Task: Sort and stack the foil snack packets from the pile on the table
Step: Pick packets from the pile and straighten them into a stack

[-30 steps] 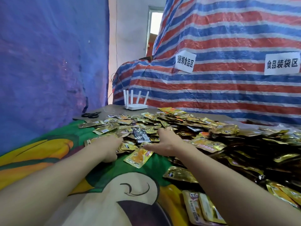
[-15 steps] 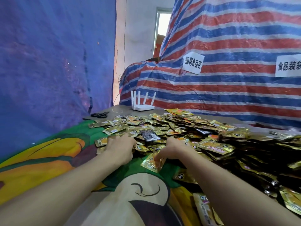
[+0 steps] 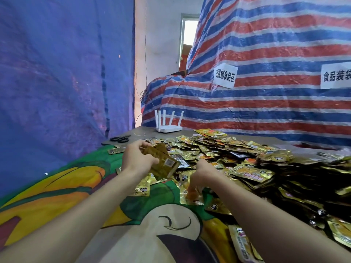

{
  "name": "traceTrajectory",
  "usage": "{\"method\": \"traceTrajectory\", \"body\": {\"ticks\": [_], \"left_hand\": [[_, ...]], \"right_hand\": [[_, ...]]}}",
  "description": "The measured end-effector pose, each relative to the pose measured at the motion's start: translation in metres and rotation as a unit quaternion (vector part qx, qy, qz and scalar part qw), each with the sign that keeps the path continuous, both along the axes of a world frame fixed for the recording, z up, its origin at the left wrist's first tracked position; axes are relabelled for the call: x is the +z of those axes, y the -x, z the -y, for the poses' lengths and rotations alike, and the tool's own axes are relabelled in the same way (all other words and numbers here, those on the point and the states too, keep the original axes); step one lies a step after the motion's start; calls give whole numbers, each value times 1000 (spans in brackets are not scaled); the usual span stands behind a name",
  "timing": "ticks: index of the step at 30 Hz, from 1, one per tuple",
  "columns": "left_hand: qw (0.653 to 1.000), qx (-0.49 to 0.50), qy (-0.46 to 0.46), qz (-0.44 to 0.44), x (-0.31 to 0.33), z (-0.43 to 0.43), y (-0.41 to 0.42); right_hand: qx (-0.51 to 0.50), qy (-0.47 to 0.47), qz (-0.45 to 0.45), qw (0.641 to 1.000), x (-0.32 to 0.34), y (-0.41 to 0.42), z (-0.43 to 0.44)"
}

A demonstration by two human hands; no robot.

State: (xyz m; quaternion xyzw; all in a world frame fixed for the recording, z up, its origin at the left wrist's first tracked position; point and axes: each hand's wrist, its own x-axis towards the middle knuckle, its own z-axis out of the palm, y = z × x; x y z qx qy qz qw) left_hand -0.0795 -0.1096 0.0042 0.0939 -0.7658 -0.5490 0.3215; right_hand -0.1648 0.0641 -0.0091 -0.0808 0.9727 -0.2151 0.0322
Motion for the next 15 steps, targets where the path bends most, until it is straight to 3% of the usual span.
{"method": "traceTrajectory", "body": {"ticks": [8, 12, 15], "left_hand": [[985, 6, -169, 44, -7, 10, -11], [988, -20, -91, 120, -13, 11, -18], [988, -25, -2, 151, -13, 16, -23]], "right_hand": [[-20, 90, 24, 995, 21, -14, -7], [-3, 129, 34, 991, 30, -22, -7], [50, 100, 38, 993, 31, -30, -5]]}}
